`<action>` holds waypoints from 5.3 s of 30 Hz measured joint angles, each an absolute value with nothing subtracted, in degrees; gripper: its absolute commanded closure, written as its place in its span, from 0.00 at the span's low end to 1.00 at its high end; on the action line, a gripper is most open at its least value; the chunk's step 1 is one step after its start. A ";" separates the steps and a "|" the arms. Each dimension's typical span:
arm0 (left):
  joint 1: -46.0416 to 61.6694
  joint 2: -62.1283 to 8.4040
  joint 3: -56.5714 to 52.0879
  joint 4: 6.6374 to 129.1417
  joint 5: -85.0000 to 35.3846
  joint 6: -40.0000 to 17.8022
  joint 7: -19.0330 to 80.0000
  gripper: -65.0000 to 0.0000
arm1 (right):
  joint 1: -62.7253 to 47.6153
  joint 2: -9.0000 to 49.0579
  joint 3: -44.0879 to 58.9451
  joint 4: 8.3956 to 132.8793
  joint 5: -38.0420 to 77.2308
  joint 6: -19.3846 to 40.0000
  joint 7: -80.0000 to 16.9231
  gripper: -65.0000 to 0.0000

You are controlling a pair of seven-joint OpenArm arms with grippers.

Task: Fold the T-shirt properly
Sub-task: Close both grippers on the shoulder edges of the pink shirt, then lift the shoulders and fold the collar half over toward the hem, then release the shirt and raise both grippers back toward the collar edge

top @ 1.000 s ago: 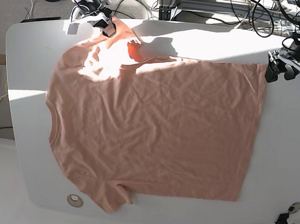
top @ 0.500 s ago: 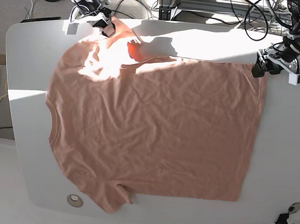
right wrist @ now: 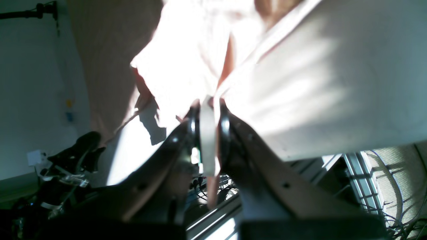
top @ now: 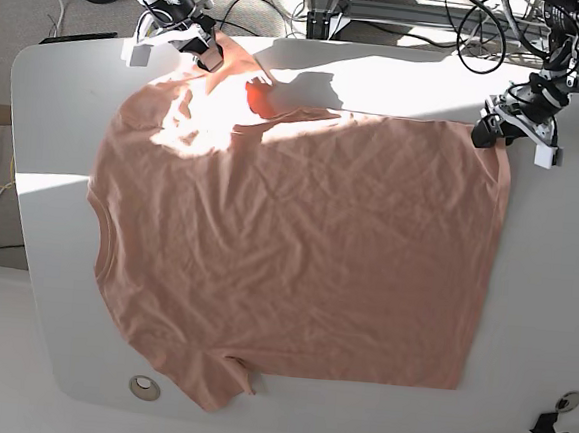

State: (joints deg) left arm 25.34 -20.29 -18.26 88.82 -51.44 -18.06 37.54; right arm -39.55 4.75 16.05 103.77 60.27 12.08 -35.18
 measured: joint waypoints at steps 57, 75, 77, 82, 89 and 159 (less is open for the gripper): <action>9.10 -19.88 -21.82 89.25 -50.09 -17.61 37.30 1.00 | -10.20 9.67 19.20 92.40 68.69 19.14 -41.45 1.00; -1.43 -20.23 -17.08 77.82 -50.28 -17.63 37.28 0.76 | -0.86 12.84 17.67 86.48 69.04 19.11 -41.67 1.00; -1.54 -20.36 -17.15 77.82 -50.17 -17.58 37.30 0.71 | 0.03 12.86 17.63 85.17 69.30 19.42 -41.67 0.91; -4.12 -22.41 -17.19 77.58 -50.17 -17.34 37.45 0.48 | 3.99 12.88 17.69 77.41 68.88 18.92 -42.22 0.30; -8.54 -23.57 -17.17 79.18 -41.10 -17.61 36.75 0.43 | 6.13 17.02 17.54 78.50 66.02 19.14 -45.30 0.32; 0.38 -23.38 -16.78 71.33 -22.76 -21.98 27.59 0.42 | -10.52 13.47 27.29 85.73 15.90 37.08 -35.55 1.00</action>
